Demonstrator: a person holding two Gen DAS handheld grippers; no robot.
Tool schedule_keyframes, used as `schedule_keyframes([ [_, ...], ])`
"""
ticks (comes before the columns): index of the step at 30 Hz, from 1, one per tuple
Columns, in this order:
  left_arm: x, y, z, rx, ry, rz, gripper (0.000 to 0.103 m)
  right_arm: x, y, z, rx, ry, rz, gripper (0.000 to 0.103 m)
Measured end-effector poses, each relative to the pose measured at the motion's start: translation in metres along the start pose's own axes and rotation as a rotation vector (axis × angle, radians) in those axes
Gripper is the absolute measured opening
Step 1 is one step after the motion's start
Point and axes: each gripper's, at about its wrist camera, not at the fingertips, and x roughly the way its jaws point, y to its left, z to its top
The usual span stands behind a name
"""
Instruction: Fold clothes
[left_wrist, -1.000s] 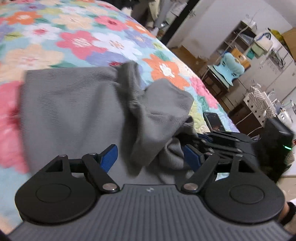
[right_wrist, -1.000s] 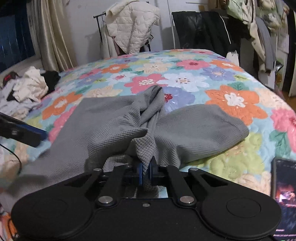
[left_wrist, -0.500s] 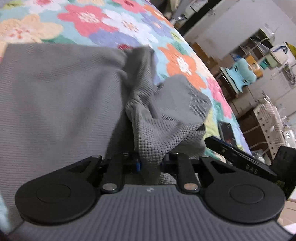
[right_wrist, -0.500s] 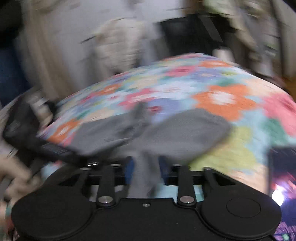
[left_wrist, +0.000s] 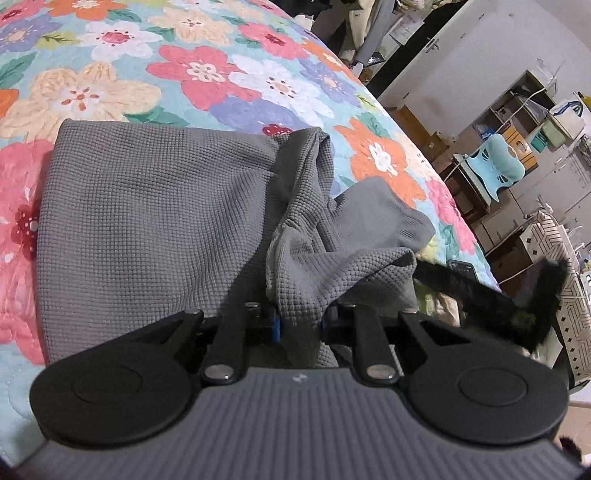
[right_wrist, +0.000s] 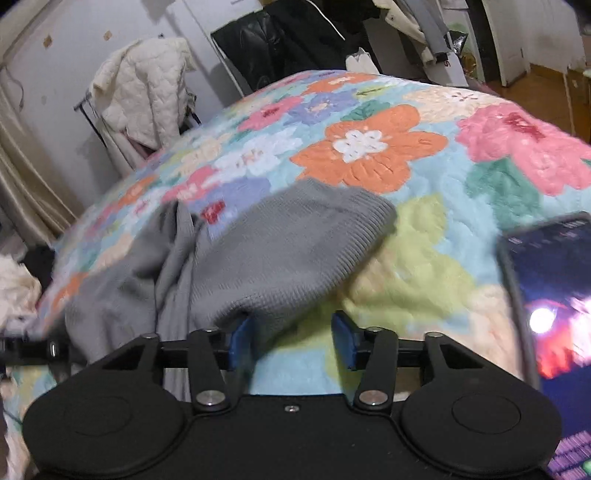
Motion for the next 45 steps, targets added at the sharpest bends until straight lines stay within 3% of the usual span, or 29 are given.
schedule_keyframes([
  [2,-0.004,0.000,0.001,0.009,-0.010,0.003,0.017,0.011,-0.001,0.006,0.009,-0.021,0.013,0.058],
  [4,-0.009,-0.001,0.003,0.017,-0.024,0.006,0.017,0.012,0.011,0.011,-0.070,-0.050,0.022,0.017],
  [5,-0.012,0.000,0.004,0.019,-0.031,0.008,0.017,0.010,0.019,0.013,-0.125,-0.065,0.022,0.006],
  [9,-0.018,0.003,0.005,0.001,-0.040,0.021,0.017,-0.018,0.095,-0.001,-0.590,-0.141,0.004,0.006],
  [11,-0.018,0.005,0.003,-0.007,-0.036,0.030,0.017,-0.020,0.115,-0.009,-0.639,-0.055,0.105,0.009],
  [15,-0.020,0.012,-0.002,-0.016,-0.025,0.046,0.017,-0.028,0.114,-0.021,-0.558,0.055,0.336,0.027],
  [19,-0.021,0.018,-0.003,-0.039,-0.030,0.043,0.018,-0.047,0.084,-0.018,-0.471,0.083,0.452,0.031],
  [21,-0.022,0.019,-0.004,-0.040,-0.030,0.040,0.018,-0.055,0.068,-0.015,-0.443,0.071,0.432,0.037],
  [24,-0.021,0.018,-0.005,-0.027,-0.024,0.040,0.018,-0.047,0.051,-0.014,-0.395,0.125,0.328,0.042],
  [25,-0.021,0.017,-0.005,-0.023,-0.024,0.040,0.018,-0.042,0.044,-0.013,-0.354,0.130,0.301,0.042],
  [27,-0.021,0.016,-0.005,-0.015,-0.023,0.042,0.018,-0.034,0.028,-0.013,-0.234,0.123,0.288,0.056],
  [29,-0.020,0.015,-0.006,-0.007,-0.022,0.043,0.018,-0.021,0.015,-0.015,-0.084,0.132,0.308,0.062],
  [32,-0.020,0.015,-0.007,-0.008,-0.019,0.042,0.018,-0.005,0.005,-0.017,0.092,0.086,0.312,0.060],
  [33,-0.019,0.015,-0.007,-0.006,-0.017,0.041,0.018,-0.001,0.004,-0.018,0.135,0.059,0.313,0.050],
  [35,-0.019,0.013,-0.009,0.002,-0.012,0.042,0.018,-0.003,0.022,-0.012,0.065,-0.004,0.318,0.035],
  [38,-0.019,0.011,-0.012,0.013,-0.006,0.052,0.018,-0.011,0.072,-0.001,-0.178,-0.045,0.422,0.027],
  [42,-0.018,0.012,-0.017,0.013,0.010,0.053,0.018,-0.024,0.126,-0.001,-0.457,-0.007,0.549,0.030],
  [45,-0.017,0.012,-0.020,0.015,0.016,0.055,0.018,-0.034,0.131,-0.007,-0.462,0.008,0.577,0.033],
])
